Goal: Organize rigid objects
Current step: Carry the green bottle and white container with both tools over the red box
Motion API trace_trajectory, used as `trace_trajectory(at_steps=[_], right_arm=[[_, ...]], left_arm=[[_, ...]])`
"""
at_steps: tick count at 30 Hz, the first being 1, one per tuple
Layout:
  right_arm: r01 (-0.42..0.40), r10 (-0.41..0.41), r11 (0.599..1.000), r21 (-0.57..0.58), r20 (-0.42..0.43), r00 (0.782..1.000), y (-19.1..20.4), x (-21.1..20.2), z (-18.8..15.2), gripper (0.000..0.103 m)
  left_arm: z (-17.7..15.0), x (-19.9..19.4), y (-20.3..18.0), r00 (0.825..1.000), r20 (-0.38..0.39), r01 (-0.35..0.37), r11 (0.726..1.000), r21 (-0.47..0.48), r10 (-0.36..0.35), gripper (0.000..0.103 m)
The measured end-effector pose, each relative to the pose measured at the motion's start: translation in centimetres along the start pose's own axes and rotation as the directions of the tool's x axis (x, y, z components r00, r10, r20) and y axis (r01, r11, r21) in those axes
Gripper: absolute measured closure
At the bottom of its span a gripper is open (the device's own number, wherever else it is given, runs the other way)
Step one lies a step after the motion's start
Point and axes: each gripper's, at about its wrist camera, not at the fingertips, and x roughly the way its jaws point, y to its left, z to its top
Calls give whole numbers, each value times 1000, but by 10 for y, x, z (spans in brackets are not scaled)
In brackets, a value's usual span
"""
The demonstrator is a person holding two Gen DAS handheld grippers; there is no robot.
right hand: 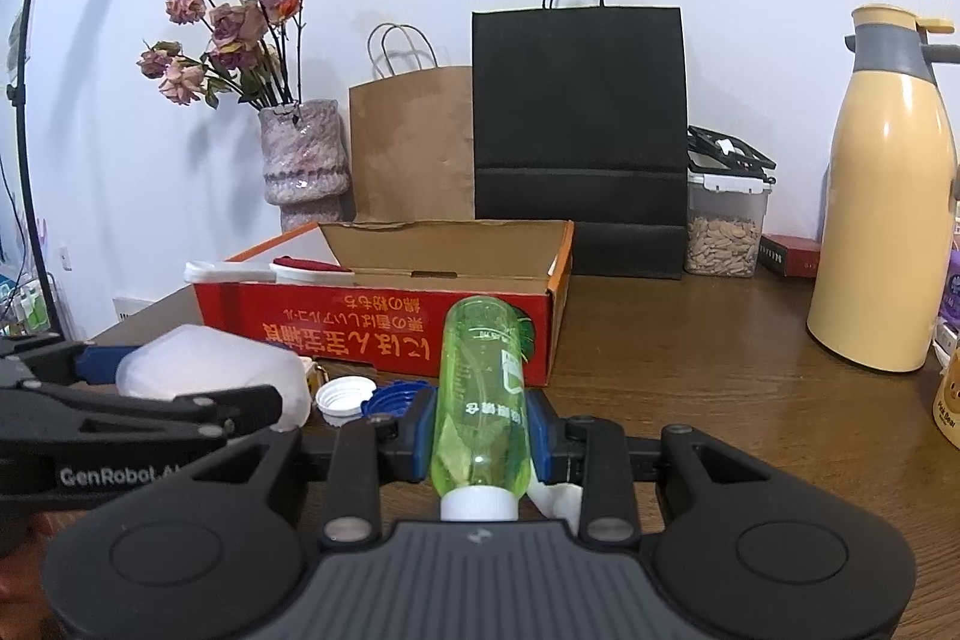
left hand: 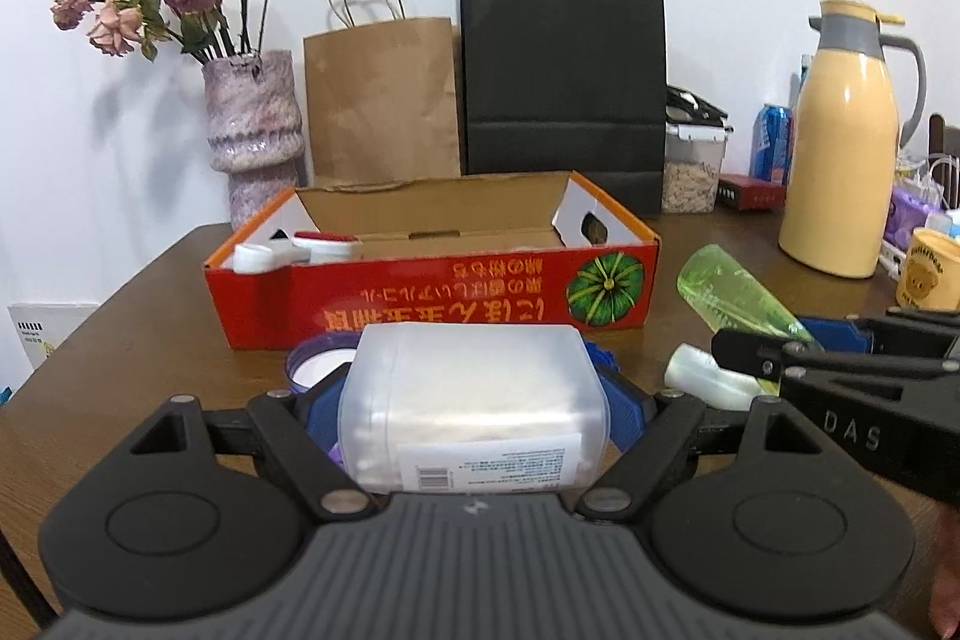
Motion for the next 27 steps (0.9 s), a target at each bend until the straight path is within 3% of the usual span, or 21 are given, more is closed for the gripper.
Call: trace_trajectory(at_steps=[13,27], right_arm=[[-21,21,999,26,29,999,16,-1,13,73],[-13,12,1000,16,55,998,35,20,45,73]], left_arm=[[21,-12,25,999,48,-23,999,-48,25,20],[59,8,49,995,91,-45,997,-68,51,19]])
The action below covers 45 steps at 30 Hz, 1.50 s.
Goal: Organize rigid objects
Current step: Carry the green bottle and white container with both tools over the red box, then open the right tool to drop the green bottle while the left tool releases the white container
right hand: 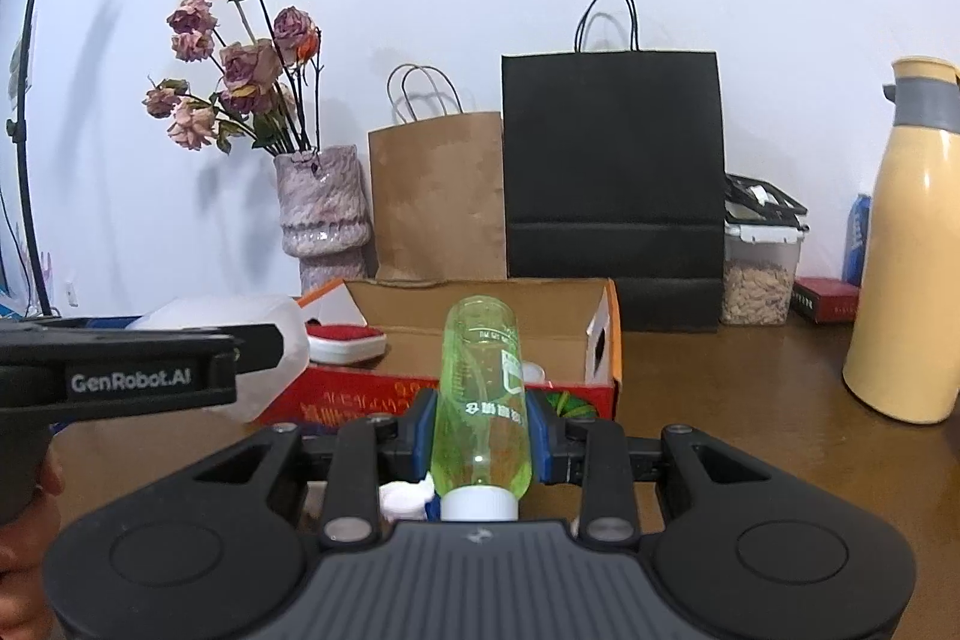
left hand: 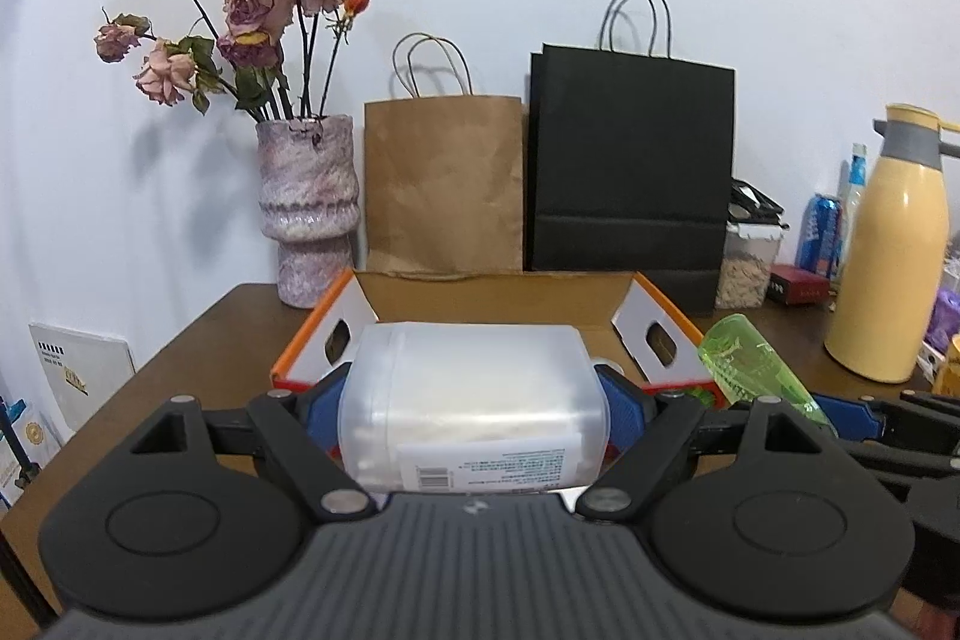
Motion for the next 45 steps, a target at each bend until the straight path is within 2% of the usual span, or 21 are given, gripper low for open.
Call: trace_trajectory(at_steps=[7,15,23,35,45], right_arm=[[-4,4,1000,-2,21,1000,10,26,21,73],[2,-2,1000,-1,41,999,16,63,36,73],[10,-10,1000,-2,49,999,11,97,50,73],[15,-14,1000,-10,18,1000,-1,149,65,73],[5,-5,999,-32,-6,1000,0,176,69,73]], left_arm=[[20,22,9,1000,24,-15,999,-41,16,19],[34,53,17,999,13,-29,996,-85,31,19],[45,86,14,999,7,-47,995,-89,48,19],[58,136,8,997,-16,-74,993,-95,73,19],[60,162,6,994,-36,-105,992,-66,103,19]])
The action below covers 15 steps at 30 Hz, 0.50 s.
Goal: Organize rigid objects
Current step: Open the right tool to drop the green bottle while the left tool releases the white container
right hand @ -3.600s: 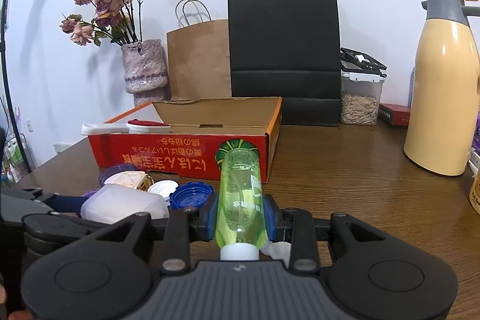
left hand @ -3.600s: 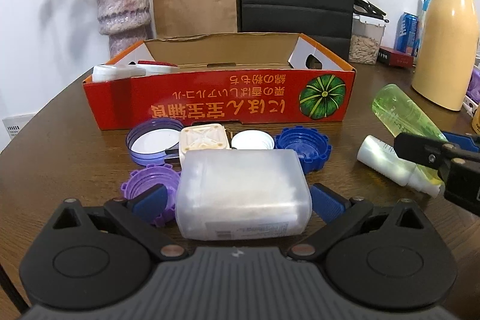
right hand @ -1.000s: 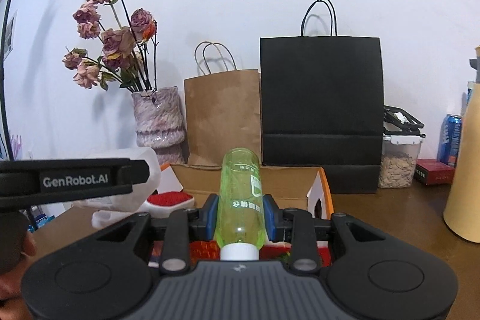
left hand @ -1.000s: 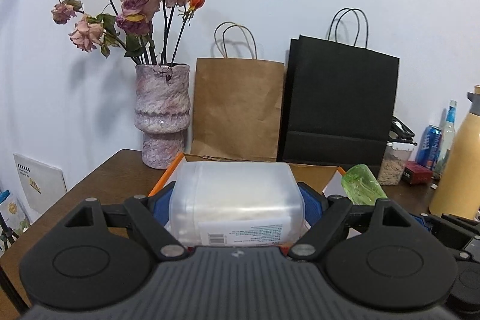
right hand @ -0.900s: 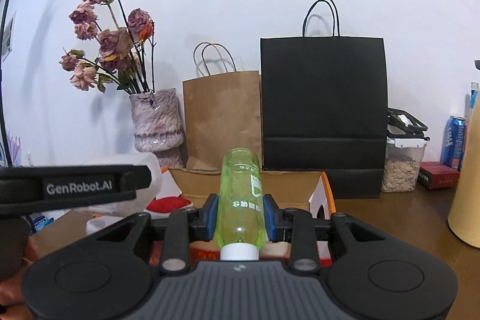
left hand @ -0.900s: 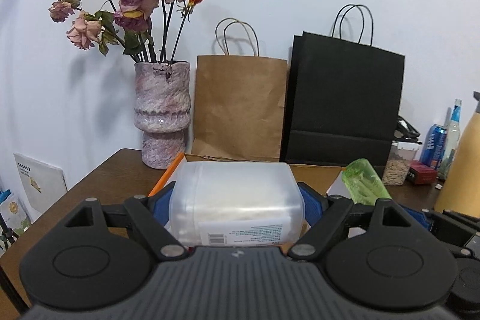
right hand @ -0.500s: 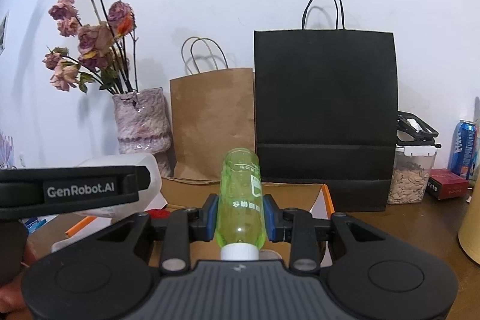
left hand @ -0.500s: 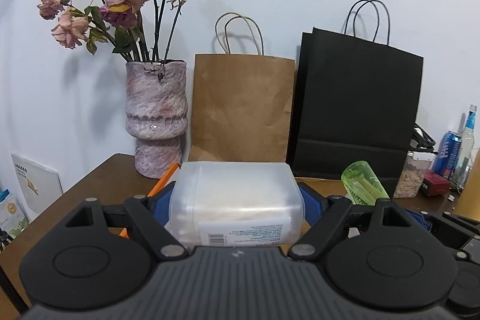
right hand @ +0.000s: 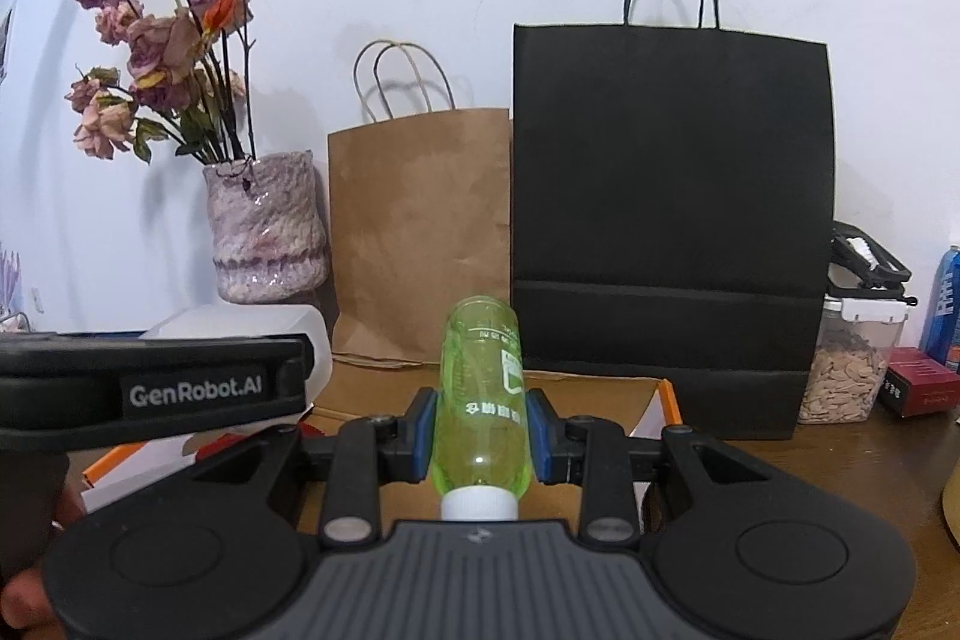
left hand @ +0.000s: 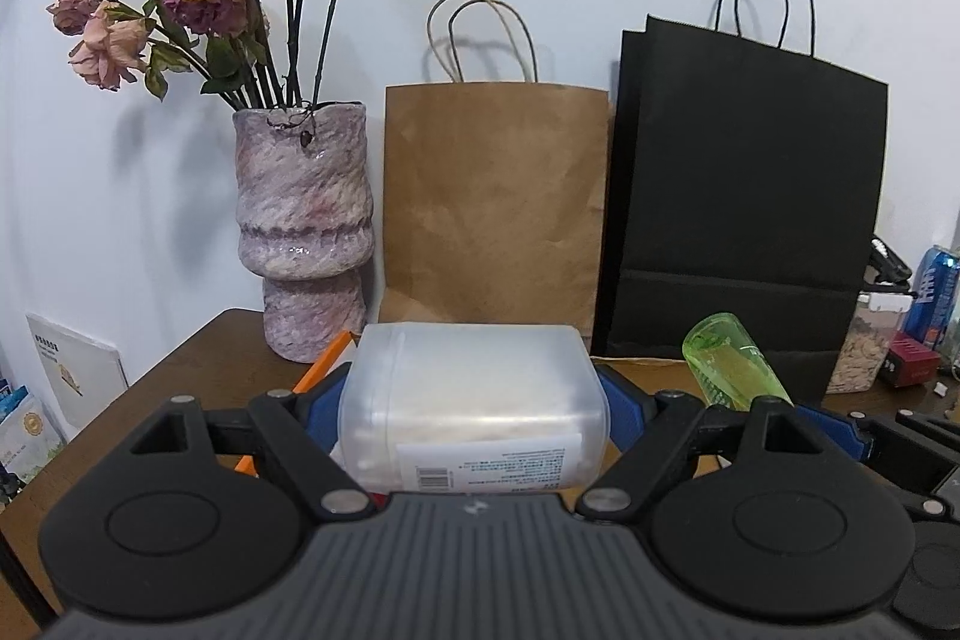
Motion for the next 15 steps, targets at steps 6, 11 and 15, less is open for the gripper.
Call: trace_trajectory(at_steps=[6,11,15], right_arm=[[-2,2,1000,-6,-28,1000,1,11,-5,73],[-2,3,1000,10,-73,997,-5,16,-9,45],[59,-59,998,5,-57,997,-8,15,-10,0]], left_arm=[[-2,6,1,1000,-17,-11,1000,10,11,19],[-1,5,2,999,-26,-37,999,14,37,0],[0,3,4,999,-25,-43,999,13,44,0]])
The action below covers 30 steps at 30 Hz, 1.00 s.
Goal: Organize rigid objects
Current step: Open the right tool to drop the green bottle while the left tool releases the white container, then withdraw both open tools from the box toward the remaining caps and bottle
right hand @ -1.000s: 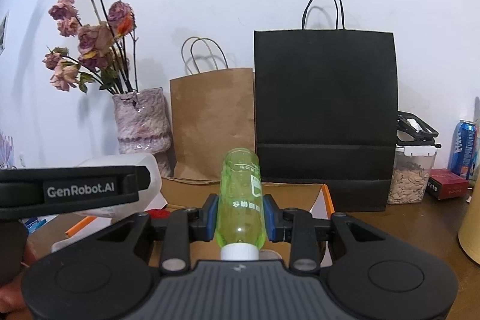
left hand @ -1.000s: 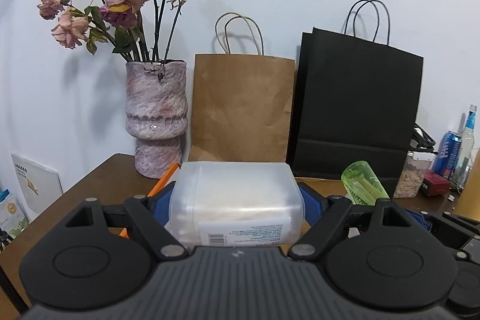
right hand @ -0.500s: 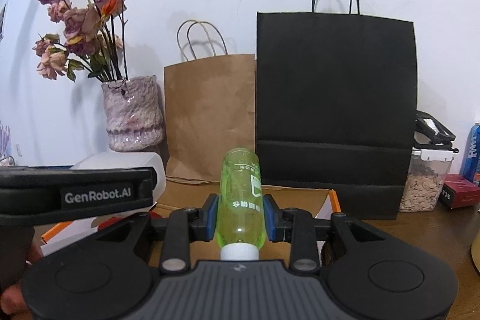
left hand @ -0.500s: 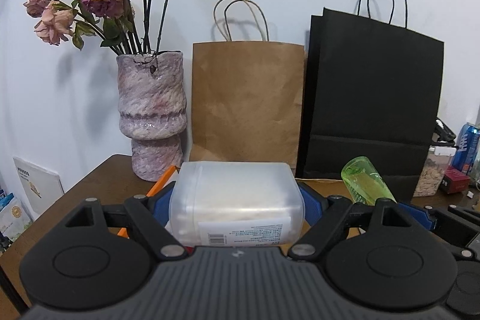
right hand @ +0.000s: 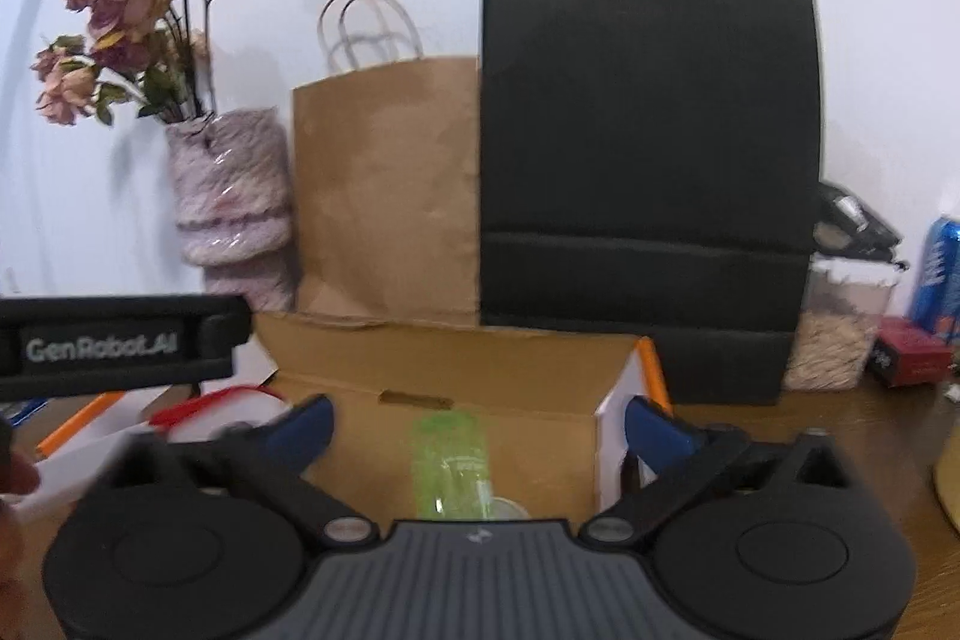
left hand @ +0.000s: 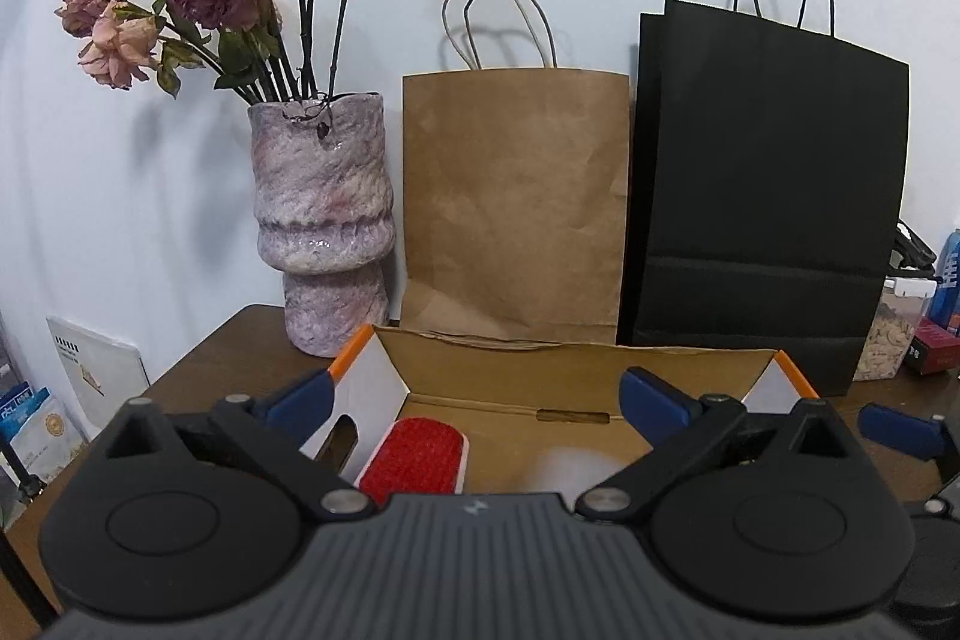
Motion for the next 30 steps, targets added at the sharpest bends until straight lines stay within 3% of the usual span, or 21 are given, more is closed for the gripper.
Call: trace_trajectory(at_steps=[15,30], right_arm=[[4,-4,1000,-5,-8,1000,-1,-3,0,0],[8,-8,1000,-8,15,1000,-9,-44,-7,0]], left_arm=[[0,-1,3,1000,-15,0,1000,-13,0,0],[-10,-41,11,999,5,32,999,-33,-32,0]])
